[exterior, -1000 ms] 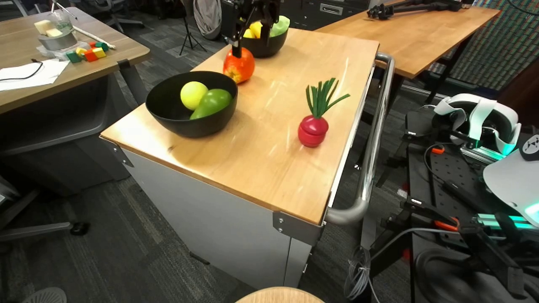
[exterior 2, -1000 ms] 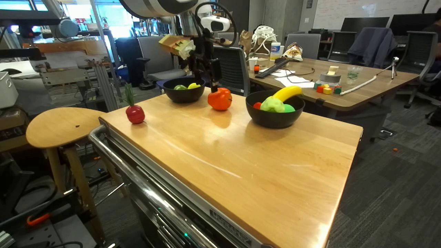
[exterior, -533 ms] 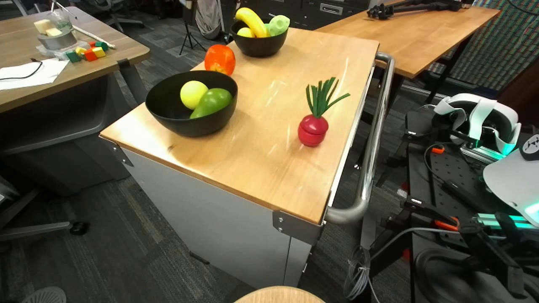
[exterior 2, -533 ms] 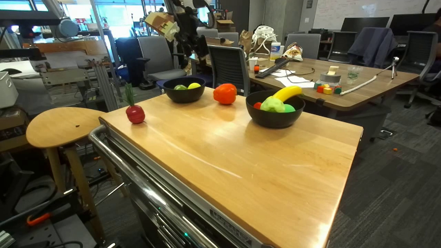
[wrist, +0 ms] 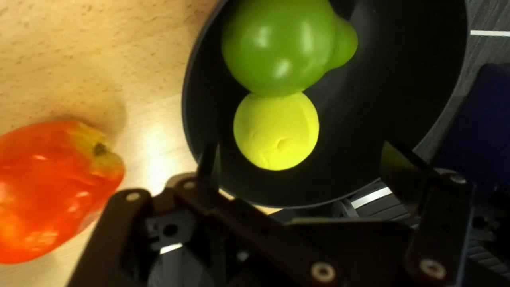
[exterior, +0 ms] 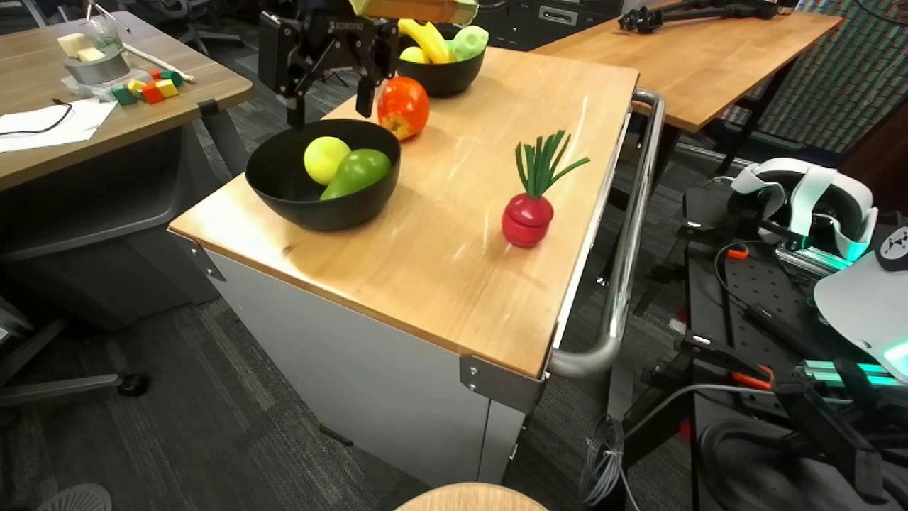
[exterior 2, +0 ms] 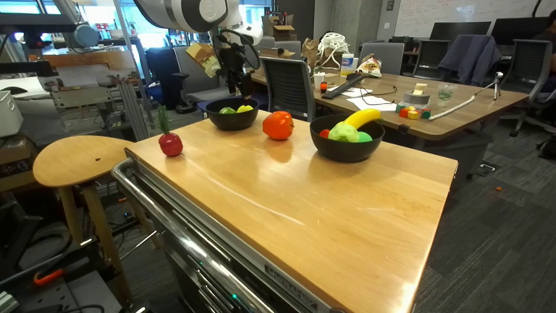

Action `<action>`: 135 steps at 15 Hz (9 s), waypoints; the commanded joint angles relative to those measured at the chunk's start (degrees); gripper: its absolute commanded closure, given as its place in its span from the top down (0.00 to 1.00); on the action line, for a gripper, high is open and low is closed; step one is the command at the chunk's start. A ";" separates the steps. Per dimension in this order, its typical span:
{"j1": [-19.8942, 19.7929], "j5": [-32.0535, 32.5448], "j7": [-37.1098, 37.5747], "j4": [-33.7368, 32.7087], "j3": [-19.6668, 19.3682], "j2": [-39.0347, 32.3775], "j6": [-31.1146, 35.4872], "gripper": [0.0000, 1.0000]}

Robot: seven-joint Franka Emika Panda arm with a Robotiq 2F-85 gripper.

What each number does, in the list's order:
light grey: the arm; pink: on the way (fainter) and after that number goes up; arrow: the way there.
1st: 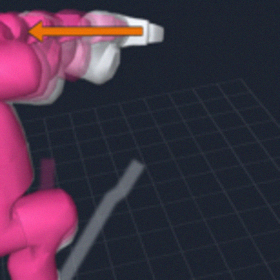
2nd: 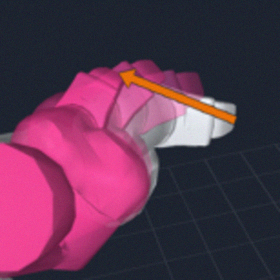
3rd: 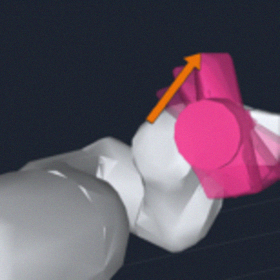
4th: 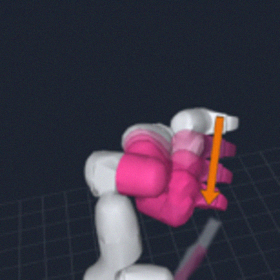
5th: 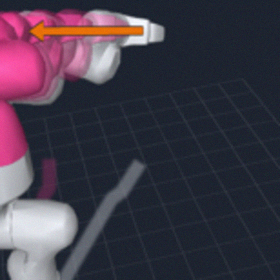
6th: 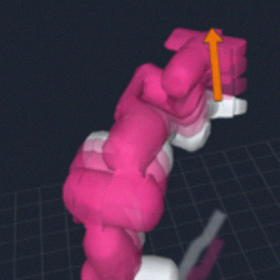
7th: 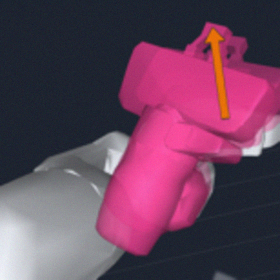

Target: Take the plastic fruits and vegetables and place them on the table

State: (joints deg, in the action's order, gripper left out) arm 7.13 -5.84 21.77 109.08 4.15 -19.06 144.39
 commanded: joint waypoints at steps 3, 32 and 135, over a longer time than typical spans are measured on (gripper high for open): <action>3.19 2.44 5.21 -7.37 -2.21 -6.11 -4.37 0.97; 0.96 17.13 8.50 16.36 -4.19 19.44 -14.23 0.23; -6.03 10.53 -8.43 29.46 -2.11 27.83 2.01 1.00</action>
State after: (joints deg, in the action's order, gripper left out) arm 1.62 6.59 15.06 140.14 2.74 3.20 147.83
